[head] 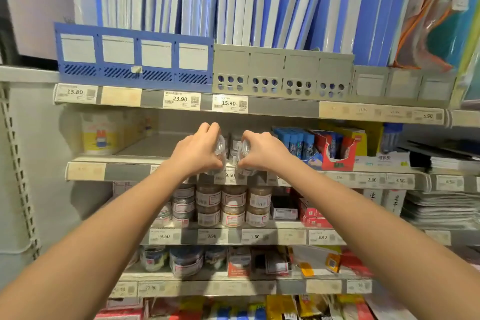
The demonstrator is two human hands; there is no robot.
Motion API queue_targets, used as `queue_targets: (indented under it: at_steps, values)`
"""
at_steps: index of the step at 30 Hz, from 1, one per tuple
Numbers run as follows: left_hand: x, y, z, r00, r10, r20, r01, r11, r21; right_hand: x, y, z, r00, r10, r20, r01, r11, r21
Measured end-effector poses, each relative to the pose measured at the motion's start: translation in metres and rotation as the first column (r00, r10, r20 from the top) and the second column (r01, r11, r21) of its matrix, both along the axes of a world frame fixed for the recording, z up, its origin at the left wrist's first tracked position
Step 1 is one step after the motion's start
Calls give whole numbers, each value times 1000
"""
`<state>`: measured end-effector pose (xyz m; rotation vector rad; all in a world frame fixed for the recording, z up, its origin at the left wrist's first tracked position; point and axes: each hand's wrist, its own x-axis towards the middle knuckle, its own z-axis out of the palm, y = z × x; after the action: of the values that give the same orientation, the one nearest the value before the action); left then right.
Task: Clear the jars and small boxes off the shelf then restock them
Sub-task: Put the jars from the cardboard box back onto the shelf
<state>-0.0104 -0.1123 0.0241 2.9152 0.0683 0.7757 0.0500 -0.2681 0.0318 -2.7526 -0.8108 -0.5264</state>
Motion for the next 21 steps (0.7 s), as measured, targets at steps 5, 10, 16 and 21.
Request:
queue_targets:
  at_steps: [5,10,16,21]
  values:
    - [12,10,-2,997,-67,34,69,996,-63,1,10,0,1000,26,-10,-26,1000,2]
    - [21,14,-2,994,-99,52,103,990,-94,1,15,-3,999,-18,-30,20,996,91]
    - [24,19,-2,988,-102,115,122,975,-183,2,15,-5,999,-40,-16,42,985,170]
    - [32,23,-5,983,-92,160,132,956,-263,0,20,-12,1000,2,27,-9,964,265]
